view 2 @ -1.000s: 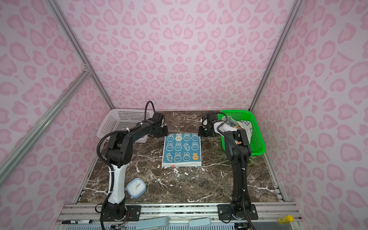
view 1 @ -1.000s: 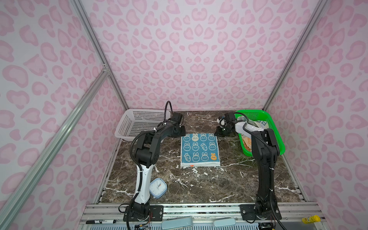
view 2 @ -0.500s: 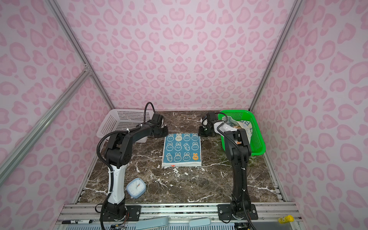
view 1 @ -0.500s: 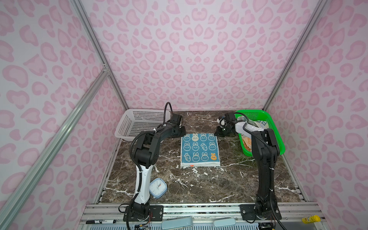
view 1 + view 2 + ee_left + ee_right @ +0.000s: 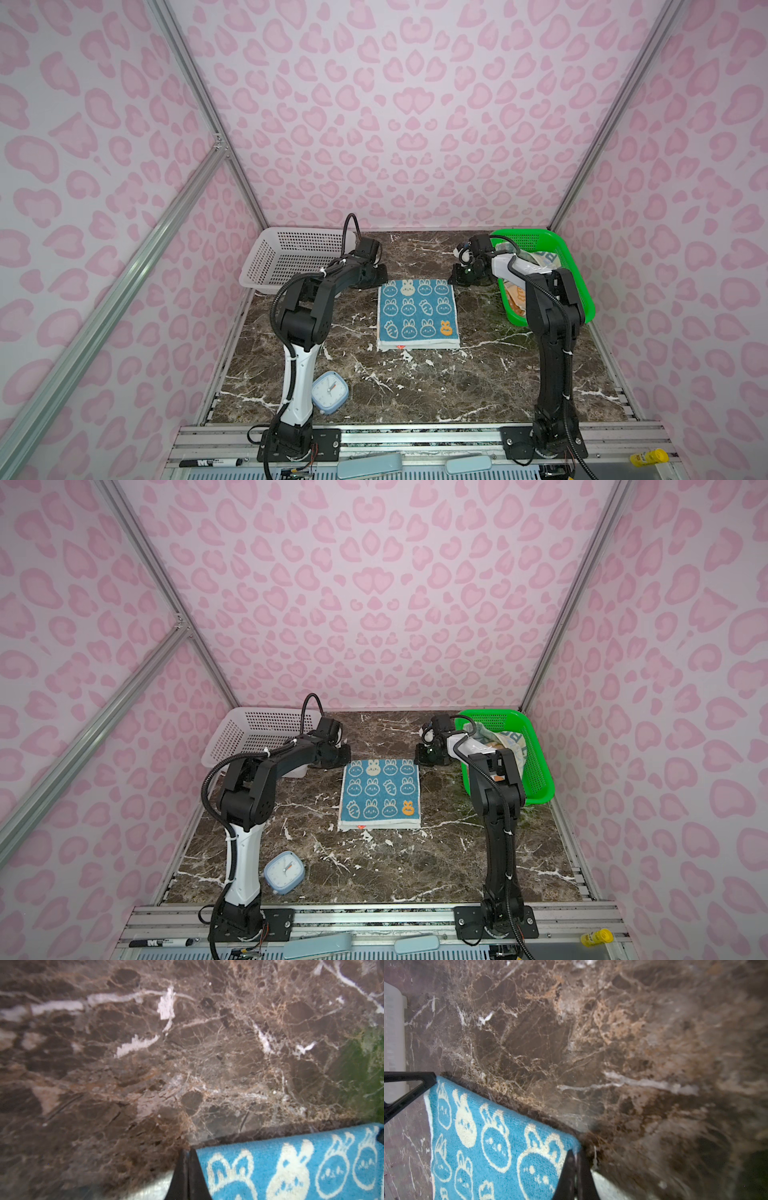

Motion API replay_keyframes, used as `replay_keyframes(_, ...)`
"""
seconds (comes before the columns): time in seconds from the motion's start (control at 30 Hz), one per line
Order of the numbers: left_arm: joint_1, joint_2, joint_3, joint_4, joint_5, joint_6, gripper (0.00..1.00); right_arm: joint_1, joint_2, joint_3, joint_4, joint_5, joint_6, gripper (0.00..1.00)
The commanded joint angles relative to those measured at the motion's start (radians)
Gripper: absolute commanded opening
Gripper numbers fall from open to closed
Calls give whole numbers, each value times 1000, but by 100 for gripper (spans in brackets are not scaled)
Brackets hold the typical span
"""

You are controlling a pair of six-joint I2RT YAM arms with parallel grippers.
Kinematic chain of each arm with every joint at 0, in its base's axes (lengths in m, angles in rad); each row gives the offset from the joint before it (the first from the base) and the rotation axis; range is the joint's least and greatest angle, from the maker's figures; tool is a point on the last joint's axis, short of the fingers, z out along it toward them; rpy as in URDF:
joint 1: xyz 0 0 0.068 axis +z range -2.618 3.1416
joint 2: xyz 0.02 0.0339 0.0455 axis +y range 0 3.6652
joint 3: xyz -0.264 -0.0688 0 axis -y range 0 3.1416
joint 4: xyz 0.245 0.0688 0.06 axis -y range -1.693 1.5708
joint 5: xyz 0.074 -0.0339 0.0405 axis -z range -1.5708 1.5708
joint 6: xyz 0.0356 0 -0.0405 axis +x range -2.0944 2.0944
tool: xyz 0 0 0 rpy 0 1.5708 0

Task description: Fold and stack the towels

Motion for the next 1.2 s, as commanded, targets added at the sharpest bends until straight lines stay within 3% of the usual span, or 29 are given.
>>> replay_keyframes(0.0, 9, -29, 15, -100, 0, 21, 4, 0, -20, -9, -26, 6, 1, 0)
replay_keyframes(0.33, 11, -125, -28, -72, -3, 19, 4, 1, -104, -47, -28, 0, 14, 0)
replay_keyframes(0.8, 10, -303, -225, 37, 11, -31, 4, 15, -267, -202, 1, -12, 48, 0)
replay_keyframes(1.17, 11, -284, -226, 39, 13, -32, 4, 18, -236, -182, -11, -12, 43, 0)
